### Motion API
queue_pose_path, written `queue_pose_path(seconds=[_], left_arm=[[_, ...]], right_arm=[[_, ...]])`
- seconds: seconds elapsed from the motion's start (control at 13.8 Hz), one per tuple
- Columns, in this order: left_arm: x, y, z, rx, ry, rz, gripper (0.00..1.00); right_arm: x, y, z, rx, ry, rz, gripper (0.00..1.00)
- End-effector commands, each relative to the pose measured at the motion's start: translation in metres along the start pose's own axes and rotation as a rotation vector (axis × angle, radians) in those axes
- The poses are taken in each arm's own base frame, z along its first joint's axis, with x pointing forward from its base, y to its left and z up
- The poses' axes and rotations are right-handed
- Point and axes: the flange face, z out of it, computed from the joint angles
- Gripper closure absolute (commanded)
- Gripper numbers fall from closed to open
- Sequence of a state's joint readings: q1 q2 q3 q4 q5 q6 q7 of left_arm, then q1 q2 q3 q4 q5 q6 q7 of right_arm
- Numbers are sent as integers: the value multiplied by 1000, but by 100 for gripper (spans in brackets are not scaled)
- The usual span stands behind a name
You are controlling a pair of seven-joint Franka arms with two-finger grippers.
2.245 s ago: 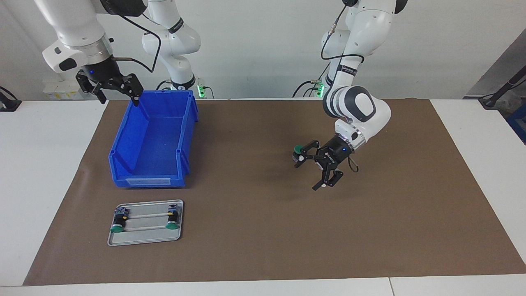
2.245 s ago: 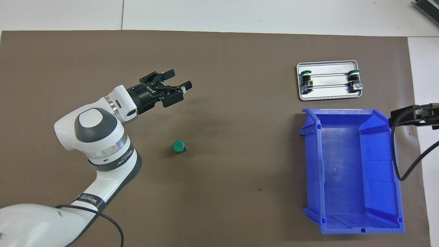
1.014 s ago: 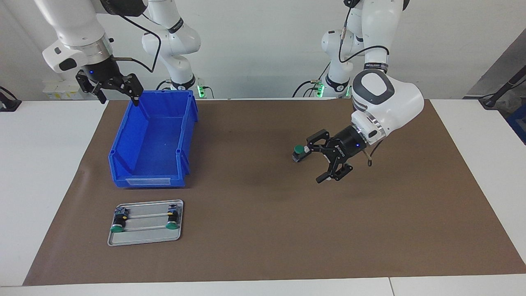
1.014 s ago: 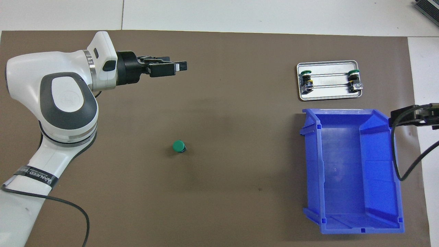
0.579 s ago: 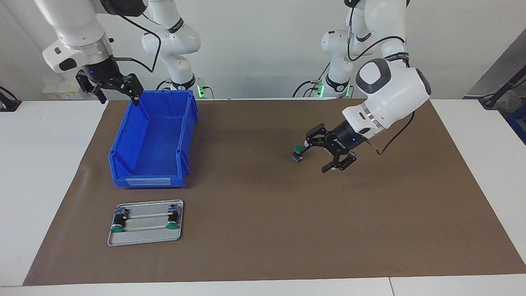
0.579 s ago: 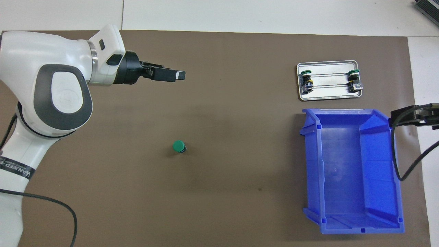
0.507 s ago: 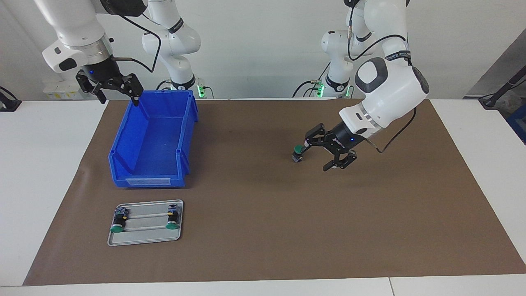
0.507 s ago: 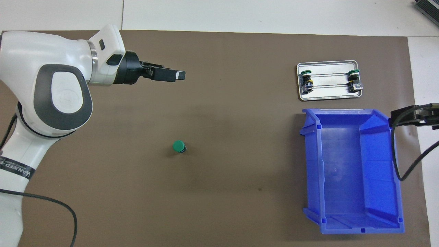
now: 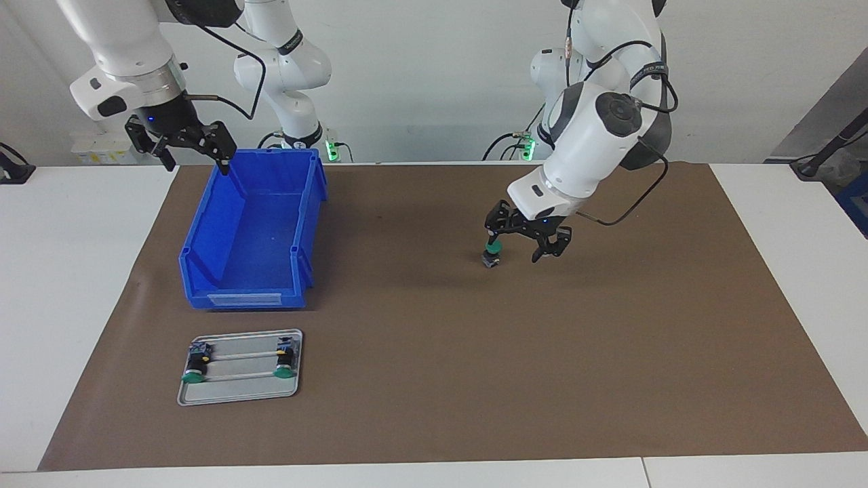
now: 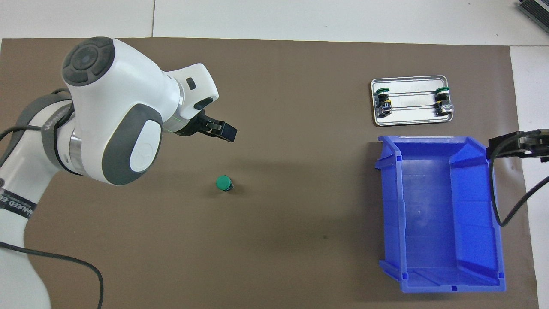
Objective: Place and press button with both arms
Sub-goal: 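Press down on the green button with the closed left gripper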
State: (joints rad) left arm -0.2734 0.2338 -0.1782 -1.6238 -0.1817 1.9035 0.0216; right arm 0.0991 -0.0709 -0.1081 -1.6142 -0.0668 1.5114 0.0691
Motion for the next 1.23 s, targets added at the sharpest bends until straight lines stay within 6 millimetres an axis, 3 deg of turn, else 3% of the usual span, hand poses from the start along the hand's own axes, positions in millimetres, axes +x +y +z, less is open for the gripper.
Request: queue_pose_path(seconds=[0.0, 0.14, 0.22, 0.36, 0.43, 0.58, 0.65, 0.94, 1.16], left_arm=[[-19, 13, -1, 64, -53, 19, 0], [-31, 25, 13, 73, -73, -26, 0], [-37, 22, 20, 78, -89, -76, 8], [-44, 20, 26, 85, -97, -139, 54], [-48, 15, 31, 89, -95, -166, 72], [-58, 19, 40, 94, -91, -163, 95], [-61, 19, 45, 95, -73, -164, 100], [-87, 25, 76, 104, -29, -144, 100], [-91, 24, 81, 105, -24, -142, 100]], right_arm=[[-6, 1, -1, 5, 9, -14, 0], [-6, 1, -1, 5, 9, -14, 0], [-6, 1, -1, 5, 7, -14, 0], [-6, 1, -1, 5, 9, -14, 0], [-6, 1, -1, 5, 7, -14, 0], [-6, 1, -1, 5, 9, -16, 0], [-6, 1, -1, 5, 9, -14, 0], [-6, 1, -1, 5, 9, -14, 0], [-6, 1, -1, 5, 9, -14, 0]])
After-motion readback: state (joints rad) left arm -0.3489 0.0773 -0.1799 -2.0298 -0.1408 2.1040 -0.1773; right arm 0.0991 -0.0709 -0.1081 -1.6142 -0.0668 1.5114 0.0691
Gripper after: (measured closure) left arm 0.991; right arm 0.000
